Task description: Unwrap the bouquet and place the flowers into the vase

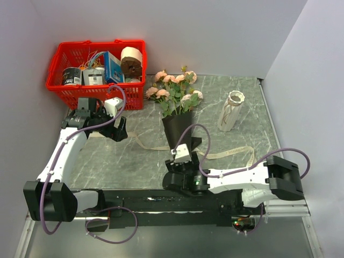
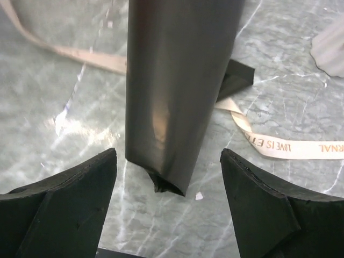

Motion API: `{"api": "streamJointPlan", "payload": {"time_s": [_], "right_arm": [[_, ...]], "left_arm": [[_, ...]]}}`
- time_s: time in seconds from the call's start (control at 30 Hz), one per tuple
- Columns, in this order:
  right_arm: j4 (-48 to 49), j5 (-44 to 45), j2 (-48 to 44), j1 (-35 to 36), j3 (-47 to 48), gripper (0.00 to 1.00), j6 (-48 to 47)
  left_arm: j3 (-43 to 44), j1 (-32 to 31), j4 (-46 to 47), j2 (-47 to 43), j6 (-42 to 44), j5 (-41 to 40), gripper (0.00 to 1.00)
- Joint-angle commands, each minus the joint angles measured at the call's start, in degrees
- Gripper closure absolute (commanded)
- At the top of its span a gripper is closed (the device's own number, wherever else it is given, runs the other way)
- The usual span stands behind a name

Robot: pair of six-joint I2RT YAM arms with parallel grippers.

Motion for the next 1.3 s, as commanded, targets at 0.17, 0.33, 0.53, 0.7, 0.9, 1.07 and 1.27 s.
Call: {"api": "streamJointPlan", "payload": {"time_s": [0.17, 0.33, 0.53, 0.7, 0.9, 1.07, 1.27], "right_arm": [[-14.9, -2.4, 0.8, -0.3, 4.6, 0.14, 5.5], [-25.1, -3.7, 1.0, -0.3, 6.4, 0.15, 13.5], [-26.4, -6.9, -0.2, -0.3, 4.0, 0.15, 14.2], [-26.3, -4.8, 2.4, -1.0, 5.8, 0.15, 12.2], [-22.7, -0.8, 6.9, -4.3, 8.1, 0.15, 7.9], [-9.1, -1.7, 5.0, -7.2, 4.6, 0.16, -2.9], [-0.8, -1.7, 5.3, -7.5, 3.3, 0.17, -11.4]], "left_arm": [[0.6, 0.1, 0.1, -1.2, 1.4, 1.4, 0.04], [-0.4, 0.1, 0.7, -1.9, 1.0, 1.8, 0.04], [-2.3, 0.1, 1.6, -3.3, 0.9, 1.6, 0.04], [-3.3, 0.1, 2.1, -3.2, 1.1, 1.4, 0.04], [-3.0, 0.1, 2.3, -2.9, 1.3, 1.2, 0.04], [-3.2, 0.1, 2.5, -2.6, 1.5, 1.1, 0.04], [-3.1, 0.1, 2.4, -2.1, 1.6, 1.2, 0.04]]}}
